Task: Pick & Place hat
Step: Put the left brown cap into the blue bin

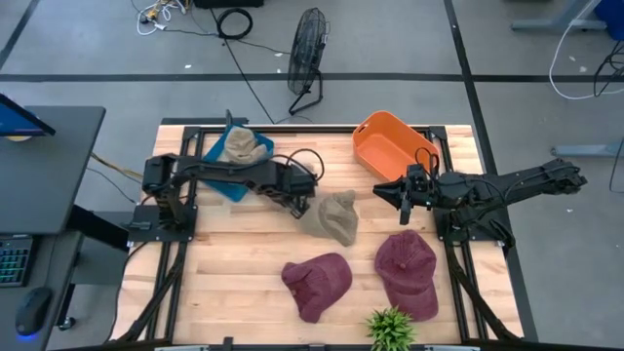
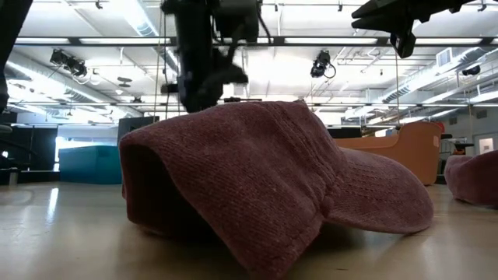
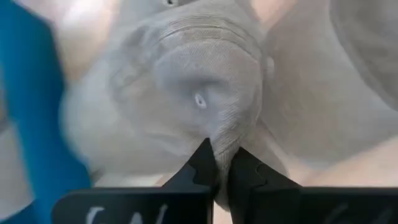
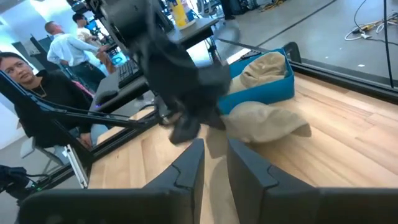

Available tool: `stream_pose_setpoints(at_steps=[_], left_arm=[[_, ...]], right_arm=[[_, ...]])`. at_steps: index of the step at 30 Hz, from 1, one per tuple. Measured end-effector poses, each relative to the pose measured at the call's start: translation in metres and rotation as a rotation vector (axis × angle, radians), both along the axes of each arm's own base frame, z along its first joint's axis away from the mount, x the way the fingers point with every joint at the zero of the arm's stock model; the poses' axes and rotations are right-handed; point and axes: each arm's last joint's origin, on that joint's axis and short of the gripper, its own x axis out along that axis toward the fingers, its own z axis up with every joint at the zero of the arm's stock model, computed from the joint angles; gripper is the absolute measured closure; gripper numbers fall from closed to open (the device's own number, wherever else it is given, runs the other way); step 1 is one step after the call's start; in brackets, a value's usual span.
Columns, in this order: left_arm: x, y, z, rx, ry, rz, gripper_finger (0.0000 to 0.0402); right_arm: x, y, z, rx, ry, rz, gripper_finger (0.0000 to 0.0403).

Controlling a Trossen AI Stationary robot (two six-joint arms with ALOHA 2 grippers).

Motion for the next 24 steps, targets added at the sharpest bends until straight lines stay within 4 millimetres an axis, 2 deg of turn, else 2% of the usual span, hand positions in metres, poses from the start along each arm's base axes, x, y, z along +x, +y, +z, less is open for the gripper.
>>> stream_pose_setpoints(at_steps=[3, 8, 13, 17, 24], left_arm=[[-0.007, -0.002, 0.039, 0.011, -0.063, 0.063, 0.0387], [-0.022, -0.007, 0.113, 0.069, -0.290, 0.107, 0.0385], [-0.053, -0.010, 0.173, 0.203, -0.373, 0.213, 0.0388], [-0.076, -0.011, 0.197, 0.256, -0.348, 0.302, 0.0388], [-0.082, -0.011, 0.201, 0.259, -0.374, 0.392, 0.0388]], right_arm=[[0.000, 0.000, 0.000, 0.000, 0.000, 0.000, 0.0328], [0.000, 0.000, 0.000, -0.003, 0.001, 0.000, 0.0328], [0.000, 0.000, 0.000, -0.004, 0.003, 0.000, 0.0328], [0.000, 0.000, 0.000, -0.004, 0.006, 0.000, 0.0328], [0.000, 0.000, -0.001, -0.005, 0.009, 0.000, 0.0328]])
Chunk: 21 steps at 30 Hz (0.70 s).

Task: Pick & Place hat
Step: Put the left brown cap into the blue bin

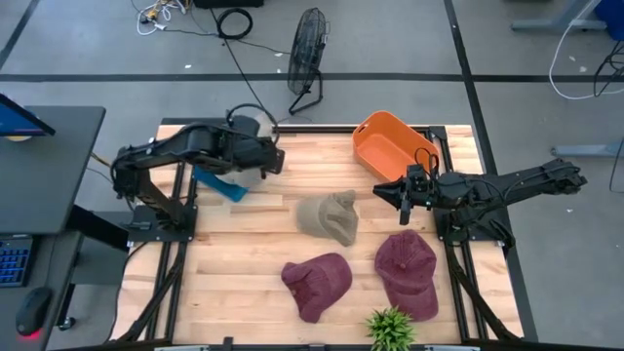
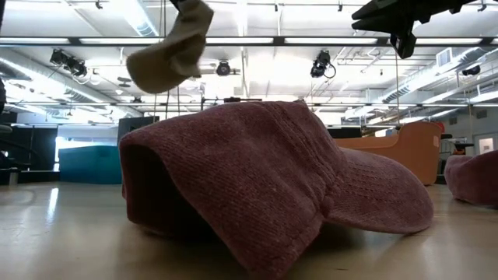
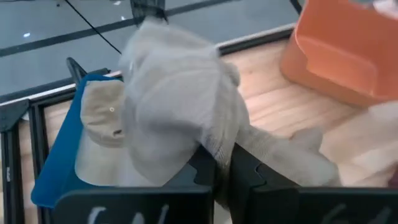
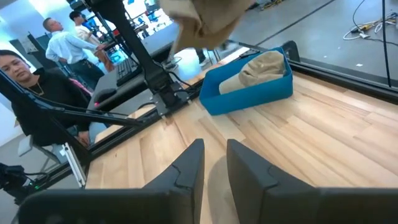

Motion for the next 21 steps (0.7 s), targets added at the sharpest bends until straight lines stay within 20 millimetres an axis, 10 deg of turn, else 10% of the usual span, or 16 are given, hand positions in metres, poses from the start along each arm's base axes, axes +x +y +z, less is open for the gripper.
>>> stream_pose_setpoints(at_steps=[21], left_arm=[[-0.007, 0.054, -0.113, -0.084, 0.313, 0.383, 0.0388]], right_arm=[[0.000, 0.000, 0.000, 0.025, -0.008, -0.006, 0.0328]])
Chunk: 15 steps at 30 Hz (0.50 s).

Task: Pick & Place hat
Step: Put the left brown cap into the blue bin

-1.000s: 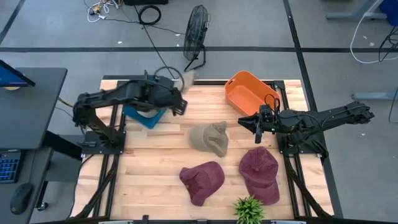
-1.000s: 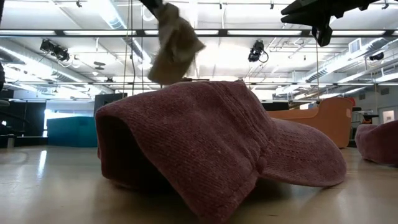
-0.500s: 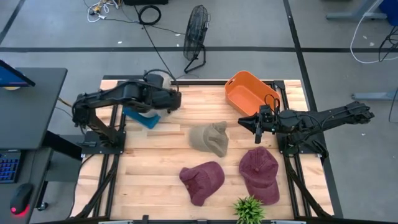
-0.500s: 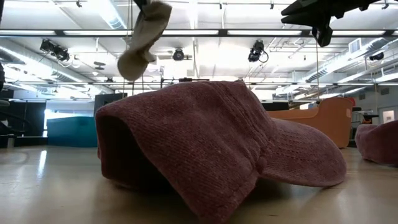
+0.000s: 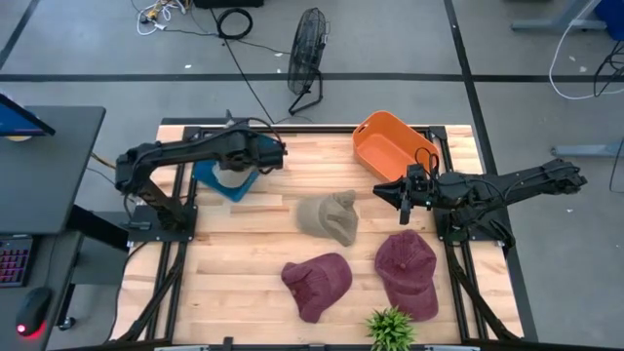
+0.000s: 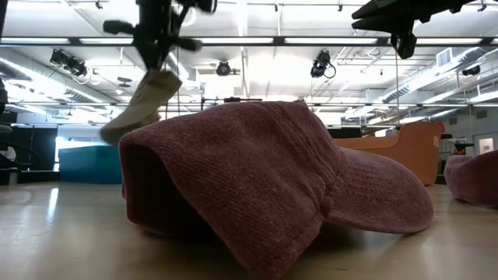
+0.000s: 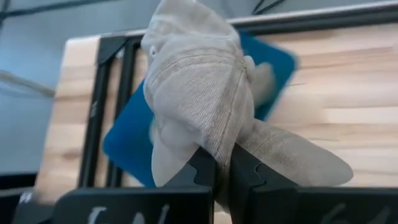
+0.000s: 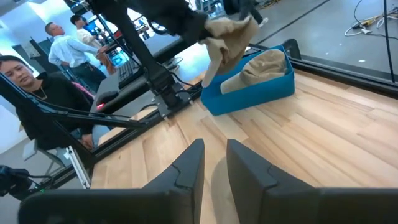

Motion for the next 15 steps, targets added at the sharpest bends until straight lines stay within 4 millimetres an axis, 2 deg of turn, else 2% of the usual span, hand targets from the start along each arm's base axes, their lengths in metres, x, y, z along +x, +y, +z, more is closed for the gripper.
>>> stream_pose_setpoints(at_steps=[7, 15], left_arm=[[-0.012, 0.016, -0.042, -0.061, 0.101, 0.079, 0.0388], [-0.011, 0.035, -0.092, -0.042, 0.013, 0.081, 0.0372]], right_arm=[[0.000, 0.000, 0.000, 0.000, 0.000, 0.000, 0.0328], [0.000, 0.000, 0.000, 0.000, 0.002, 0.000, 0.0328]])
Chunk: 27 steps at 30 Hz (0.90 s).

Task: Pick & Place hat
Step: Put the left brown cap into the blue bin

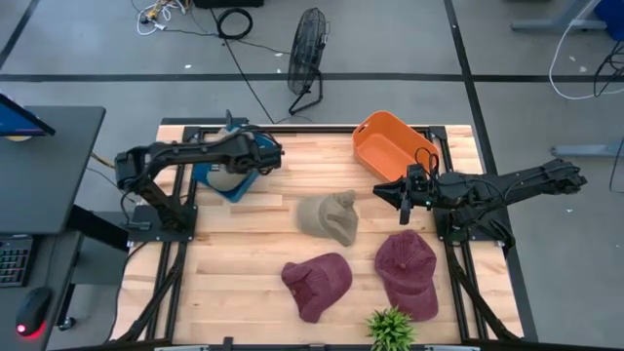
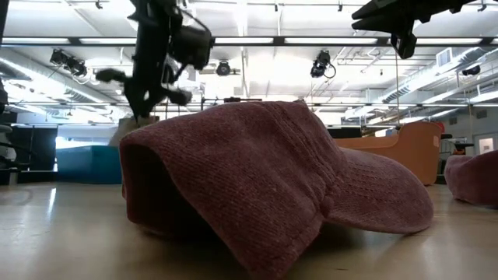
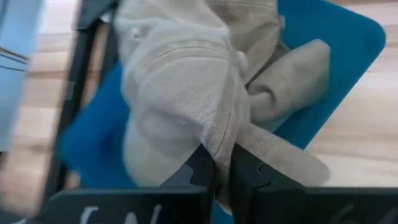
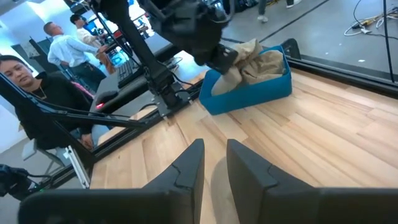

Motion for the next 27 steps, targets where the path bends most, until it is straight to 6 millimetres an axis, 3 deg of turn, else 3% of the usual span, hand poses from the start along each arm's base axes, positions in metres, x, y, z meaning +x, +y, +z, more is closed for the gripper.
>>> stream_pose_setpoints(at_steps=[5, 8, 13, 16, 21, 27], left_arm=[[-0.001, 0.013, -0.023, 0.035, -0.079, 0.011, 0.0375], [0.000, 0.019, -0.032, -0.028, -0.124, -0.046, 0.0372], [0.001, 0.022, -0.032, -0.105, -0.145, -0.101, 0.0330], [0.005, 0.024, -0.021, -0.108, -0.140, -0.134, 0.0297], [0.016, 0.021, 0.015, -0.081, -0.082, -0.243, 0.0254], [0.024, 0.013, 0.055, -0.037, -0.006, -0.383, 0.0246]], right_arm=[[0.000, 0.000, 0.000, 0.000, 0.000, 0.000, 0.0328], [0.000, 0.000, 0.000, 0.000, 0.000, 0.000, 0.0328], [0.000, 0.000, 0.000, 0.000, 0.000, -0.001, 0.0328], [0.000, 0.000, 0.000, 0.000, 0.000, -0.001, 0.0328], [0.000, 0.000, 0.000, 0.000, 0.001, -0.001, 0.0328], [0.000, 0.000, 0.000, 0.000, 0.001, -0.001, 0.0328]])
